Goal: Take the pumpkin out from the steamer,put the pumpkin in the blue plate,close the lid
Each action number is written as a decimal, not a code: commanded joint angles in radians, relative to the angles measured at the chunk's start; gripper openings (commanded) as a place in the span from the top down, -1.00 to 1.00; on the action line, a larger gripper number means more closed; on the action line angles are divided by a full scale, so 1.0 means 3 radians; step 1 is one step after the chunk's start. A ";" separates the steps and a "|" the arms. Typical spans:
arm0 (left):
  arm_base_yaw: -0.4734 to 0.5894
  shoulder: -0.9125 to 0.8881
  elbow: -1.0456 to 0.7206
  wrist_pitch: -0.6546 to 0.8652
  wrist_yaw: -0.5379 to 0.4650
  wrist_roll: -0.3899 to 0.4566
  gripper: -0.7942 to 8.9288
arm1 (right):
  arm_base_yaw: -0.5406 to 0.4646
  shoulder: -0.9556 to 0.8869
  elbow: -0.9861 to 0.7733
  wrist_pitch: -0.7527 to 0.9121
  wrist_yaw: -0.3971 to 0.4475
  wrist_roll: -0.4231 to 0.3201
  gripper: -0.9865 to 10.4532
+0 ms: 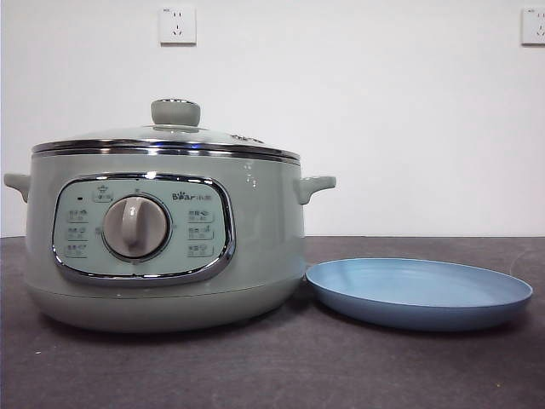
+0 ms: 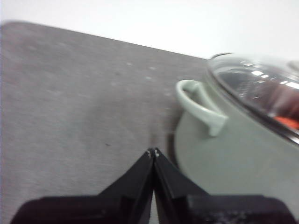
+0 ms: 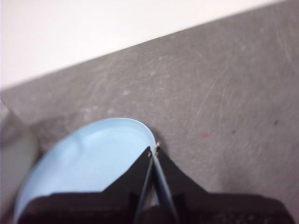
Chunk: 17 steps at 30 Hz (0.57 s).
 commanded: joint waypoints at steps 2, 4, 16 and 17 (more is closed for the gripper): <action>0.0013 -0.0010 -0.0036 -0.0025 0.0089 -0.0272 0.84 | 0.0001 -0.0001 -0.0036 0.0008 -0.0006 0.0491 0.86; 0.0013 -0.0010 -0.0028 0.0000 0.0202 -0.0366 0.85 | 0.0001 -0.0001 -0.0011 -0.0006 -0.0013 0.0492 0.86; 0.0013 0.0273 0.0622 -0.0173 0.0099 -0.0530 0.85 | 0.0001 0.0338 0.0711 -0.0286 -0.0090 0.0474 0.86; 0.0013 0.0375 0.0712 -0.0172 0.0086 -0.0526 0.85 | 0.0001 0.0415 0.0807 -0.0317 -0.0090 0.0468 0.86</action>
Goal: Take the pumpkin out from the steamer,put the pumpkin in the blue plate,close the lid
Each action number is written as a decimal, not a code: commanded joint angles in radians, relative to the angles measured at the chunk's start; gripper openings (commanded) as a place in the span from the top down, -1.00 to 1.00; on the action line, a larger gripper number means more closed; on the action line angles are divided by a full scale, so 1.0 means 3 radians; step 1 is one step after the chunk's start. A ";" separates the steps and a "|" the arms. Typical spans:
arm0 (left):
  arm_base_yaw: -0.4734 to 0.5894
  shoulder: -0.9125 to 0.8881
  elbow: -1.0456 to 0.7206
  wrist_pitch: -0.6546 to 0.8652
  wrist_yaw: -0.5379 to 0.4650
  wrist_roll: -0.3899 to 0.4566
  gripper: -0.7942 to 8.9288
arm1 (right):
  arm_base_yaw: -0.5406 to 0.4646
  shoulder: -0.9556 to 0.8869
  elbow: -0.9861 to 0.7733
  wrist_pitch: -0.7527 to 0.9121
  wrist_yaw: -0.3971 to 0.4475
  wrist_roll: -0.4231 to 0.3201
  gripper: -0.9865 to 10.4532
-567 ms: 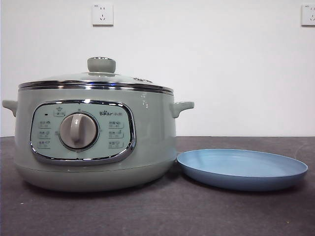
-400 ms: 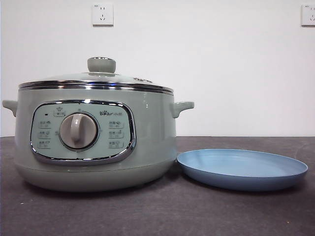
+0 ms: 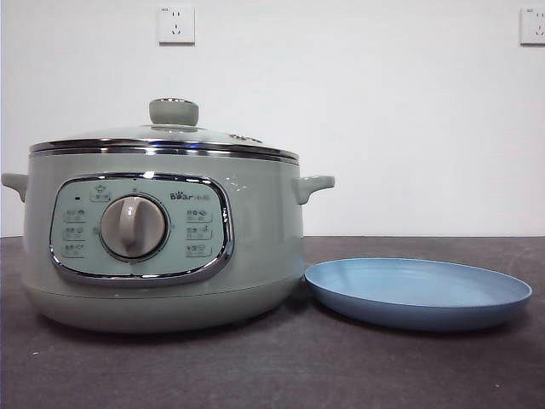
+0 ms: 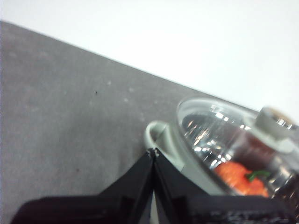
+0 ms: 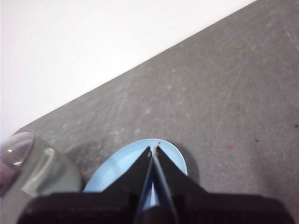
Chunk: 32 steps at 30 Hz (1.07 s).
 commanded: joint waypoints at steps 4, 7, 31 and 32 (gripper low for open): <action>0.0013 0.0575 0.0473 0.0000 -0.0017 0.0095 0.85 | 0.0001 0.0418 0.0532 -0.0125 -0.0001 -0.0125 0.86; 0.0013 0.0912 0.0765 -0.0005 0.0055 0.0278 0.85 | 0.0001 0.0668 0.0814 -0.0167 -0.0004 -0.0299 0.86; -0.0121 0.2341 0.2191 -0.0608 0.1400 0.0851 0.17 | 0.0001 0.2448 0.2617 -0.1125 -0.1040 -0.1325 0.10; -0.0139 0.2341 0.2191 -0.0609 0.1359 0.0837 0.00 | 0.0003 0.2449 0.2617 -0.1141 -0.1039 -0.1317 0.10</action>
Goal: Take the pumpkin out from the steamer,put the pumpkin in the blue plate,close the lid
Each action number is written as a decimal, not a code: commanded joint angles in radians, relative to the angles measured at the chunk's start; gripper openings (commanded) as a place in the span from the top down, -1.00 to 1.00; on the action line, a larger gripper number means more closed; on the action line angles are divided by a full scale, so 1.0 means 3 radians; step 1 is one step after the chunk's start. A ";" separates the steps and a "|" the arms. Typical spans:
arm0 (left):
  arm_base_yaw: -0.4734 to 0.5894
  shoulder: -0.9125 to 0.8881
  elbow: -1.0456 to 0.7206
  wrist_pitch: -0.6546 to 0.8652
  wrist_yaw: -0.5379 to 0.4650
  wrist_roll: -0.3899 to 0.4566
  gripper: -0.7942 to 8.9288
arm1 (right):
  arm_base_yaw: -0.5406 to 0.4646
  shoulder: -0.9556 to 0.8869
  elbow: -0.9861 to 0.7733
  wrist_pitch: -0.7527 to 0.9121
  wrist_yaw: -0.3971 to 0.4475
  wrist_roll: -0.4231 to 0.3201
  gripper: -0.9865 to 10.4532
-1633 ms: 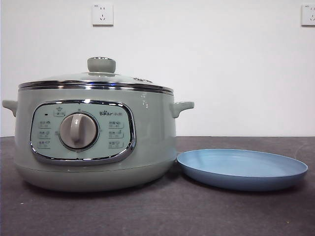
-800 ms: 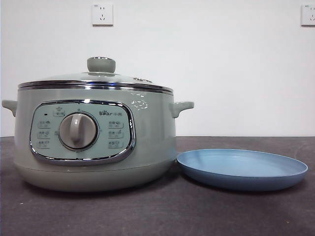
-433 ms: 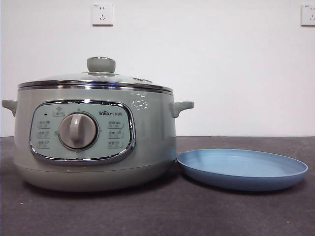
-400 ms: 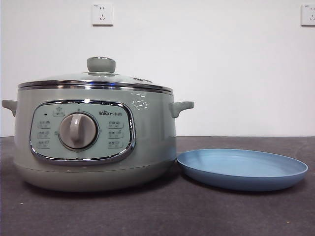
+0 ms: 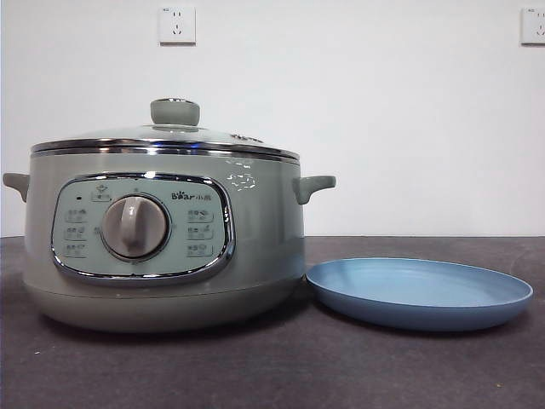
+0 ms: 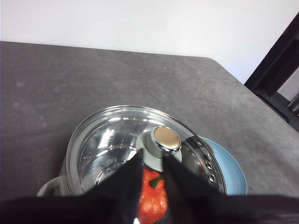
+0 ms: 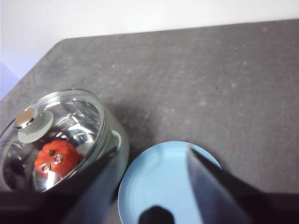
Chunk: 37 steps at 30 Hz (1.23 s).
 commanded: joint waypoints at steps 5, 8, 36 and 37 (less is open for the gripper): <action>-0.0136 0.0011 0.0020 0.0023 -0.0128 -0.0085 -0.01 | 0.0003 0.0004 0.0009 -0.0025 -0.0003 0.0015 0.10; -0.0264 0.0062 0.0020 0.0076 -0.0242 -0.0116 0.00 | 0.0011 0.0004 0.0009 -0.0034 -0.0004 0.0036 0.10; -0.1701 0.1892 0.0782 0.0114 -0.1743 0.0353 0.00 | 0.0243 0.0047 0.0009 -0.0135 0.0011 0.0085 0.11; -0.1717 0.1921 0.0782 0.0113 -0.1759 0.0378 0.00 | 0.0243 0.0047 0.0009 -0.0135 0.0011 0.0085 0.11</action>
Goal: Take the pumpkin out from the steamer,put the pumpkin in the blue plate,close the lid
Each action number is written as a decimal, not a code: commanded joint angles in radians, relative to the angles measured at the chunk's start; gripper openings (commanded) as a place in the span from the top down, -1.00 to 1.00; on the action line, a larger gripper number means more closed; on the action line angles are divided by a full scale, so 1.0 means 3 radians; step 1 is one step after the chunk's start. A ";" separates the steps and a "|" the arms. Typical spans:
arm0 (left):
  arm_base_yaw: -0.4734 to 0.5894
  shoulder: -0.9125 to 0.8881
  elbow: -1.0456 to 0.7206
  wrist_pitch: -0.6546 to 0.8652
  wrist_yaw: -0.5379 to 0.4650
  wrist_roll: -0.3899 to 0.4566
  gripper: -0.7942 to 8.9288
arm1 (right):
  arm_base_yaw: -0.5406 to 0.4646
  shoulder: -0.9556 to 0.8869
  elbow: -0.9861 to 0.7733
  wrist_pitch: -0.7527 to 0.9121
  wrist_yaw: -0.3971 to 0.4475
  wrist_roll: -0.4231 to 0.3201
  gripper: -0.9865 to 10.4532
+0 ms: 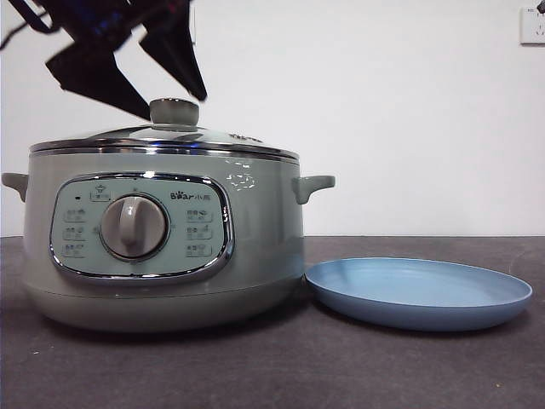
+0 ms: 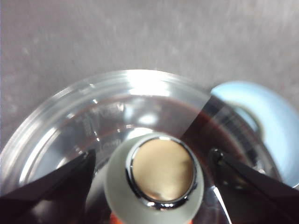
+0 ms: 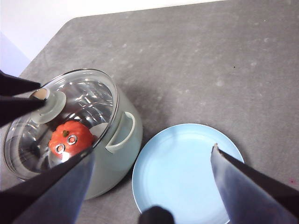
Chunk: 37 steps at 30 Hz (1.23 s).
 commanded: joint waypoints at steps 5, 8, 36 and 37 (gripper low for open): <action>-0.0071 0.0131 0.0000 0.0010 -0.0039 0.0121 0.00 | 0.0005 0.0003 0.0009 0.0015 0.0009 0.0020 0.11; -0.0071 0.0141 0.0000 -0.0029 -0.0042 0.0127 0.01 | 0.0005 0.0003 0.0009 0.0015 0.0009 0.0020 0.11; -0.0070 -0.0572 0.0112 -0.0150 -0.0262 0.0291 0.85 | 0.0206 0.0130 0.0010 0.0085 -0.0022 0.0032 0.11; -0.0070 -0.0645 0.0112 -0.0168 -0.0327 0.0291 0.85 | 0.0254 0.0163 0.0011 0.0100 -0.0015 0.0031 0.11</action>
